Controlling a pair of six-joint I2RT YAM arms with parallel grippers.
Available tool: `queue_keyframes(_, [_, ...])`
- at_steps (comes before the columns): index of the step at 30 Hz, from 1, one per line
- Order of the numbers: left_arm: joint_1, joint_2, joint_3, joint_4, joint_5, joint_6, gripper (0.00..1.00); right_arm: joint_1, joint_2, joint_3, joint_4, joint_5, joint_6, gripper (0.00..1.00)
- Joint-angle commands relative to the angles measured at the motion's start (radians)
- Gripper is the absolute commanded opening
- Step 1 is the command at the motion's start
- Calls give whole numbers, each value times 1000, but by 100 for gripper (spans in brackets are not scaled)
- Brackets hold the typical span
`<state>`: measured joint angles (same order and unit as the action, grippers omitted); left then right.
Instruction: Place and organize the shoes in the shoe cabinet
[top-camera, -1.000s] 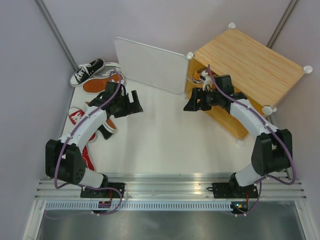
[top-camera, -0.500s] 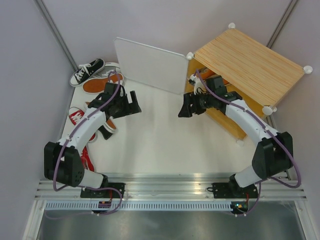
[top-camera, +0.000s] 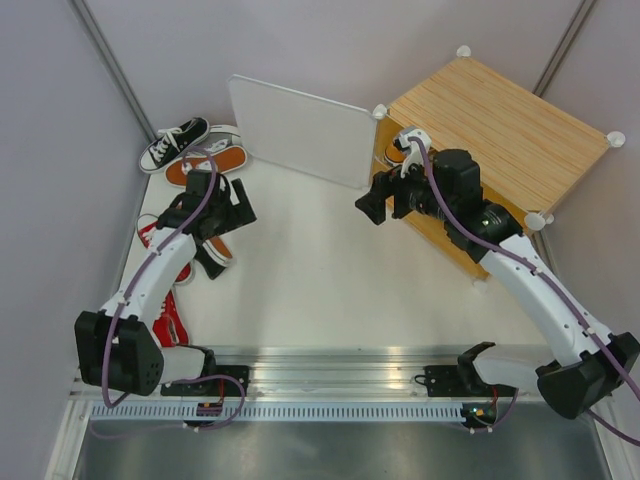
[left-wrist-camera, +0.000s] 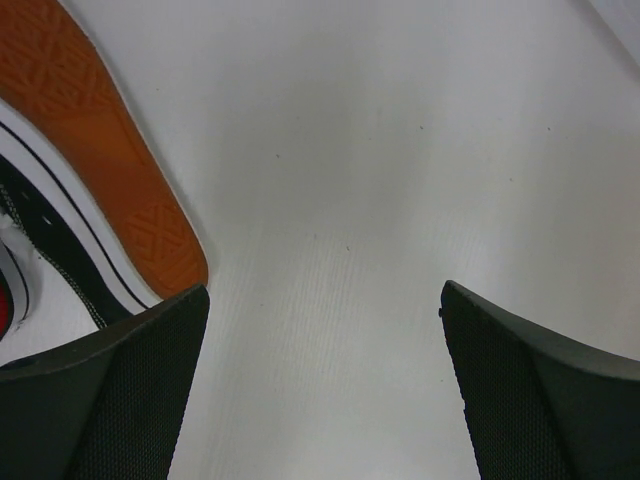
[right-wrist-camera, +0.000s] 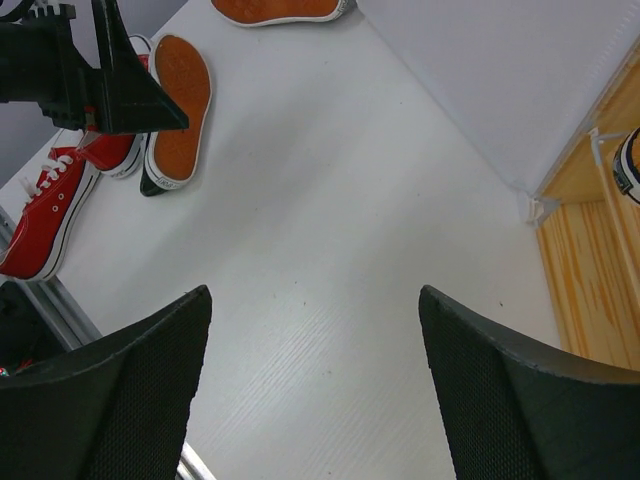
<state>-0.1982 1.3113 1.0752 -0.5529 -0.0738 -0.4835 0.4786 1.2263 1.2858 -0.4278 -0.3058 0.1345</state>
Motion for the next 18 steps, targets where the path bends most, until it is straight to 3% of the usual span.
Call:
queue_keyframes(1, [36,-52,-32,-15,-72,-61,100,29,-48,-45,98,92,11,88])
queue_keyframes(8, [135,-96,-121,-30,-159,-124,100,78,-50,-85,129,97,4,91])
queue_keyframes(18, [370,-259,-330,-50,-323,-237,100,104,-73,-141,144,39,-6,91])
